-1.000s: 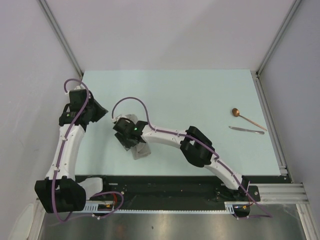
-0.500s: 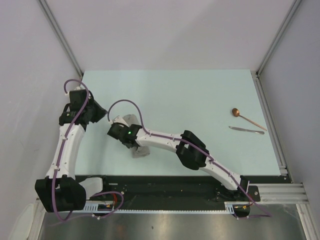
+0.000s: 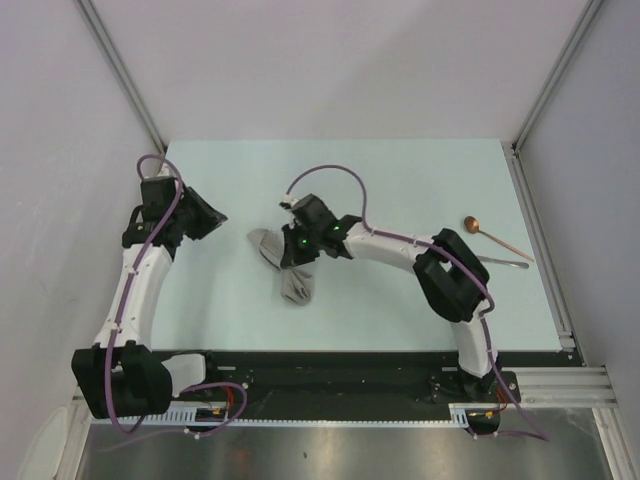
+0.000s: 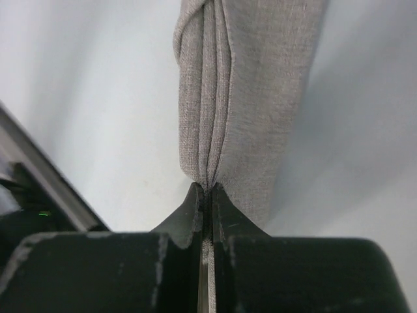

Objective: Fold the napkin into a case and place the utensils inside
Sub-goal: Turn over the smaller rectangle-folded napkin at the center of the board.

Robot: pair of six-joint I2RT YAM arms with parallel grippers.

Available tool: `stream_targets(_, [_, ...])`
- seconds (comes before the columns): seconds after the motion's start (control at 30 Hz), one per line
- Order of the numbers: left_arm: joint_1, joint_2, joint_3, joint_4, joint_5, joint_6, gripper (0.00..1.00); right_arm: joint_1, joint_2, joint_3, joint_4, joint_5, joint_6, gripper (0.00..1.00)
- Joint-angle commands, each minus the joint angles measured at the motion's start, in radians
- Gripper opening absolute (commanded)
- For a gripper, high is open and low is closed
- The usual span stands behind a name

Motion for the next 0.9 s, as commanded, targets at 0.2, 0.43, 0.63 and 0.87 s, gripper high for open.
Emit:
stream_targets(0.2, [0.005,0.031,-0.03,0.136,0.146,0.022,0.28,-0.219,-0.116,-0.41,0.768,-0.53,0.387,0.0])
stream_targets(0.43, [-0.046,0.11,-0.023,0.177,0.206,0.027,0.29,-0.32,-0.065,-0.597,1.171,-0.638,0.631,0.0])
stream_targets(0.63, [-0.165,0.23,0.023,0.191,0.213,0.019,0.29,-0.406,-0.035,-0.668,1.262,-0.699,0.654,0.03])
stream_targets(0.87, [-0.287,0.42,0.111,0.223,0.24,0.0,0.29,-0.51,0.016,-0.734,1.257,-0.753,0.602,0.24])
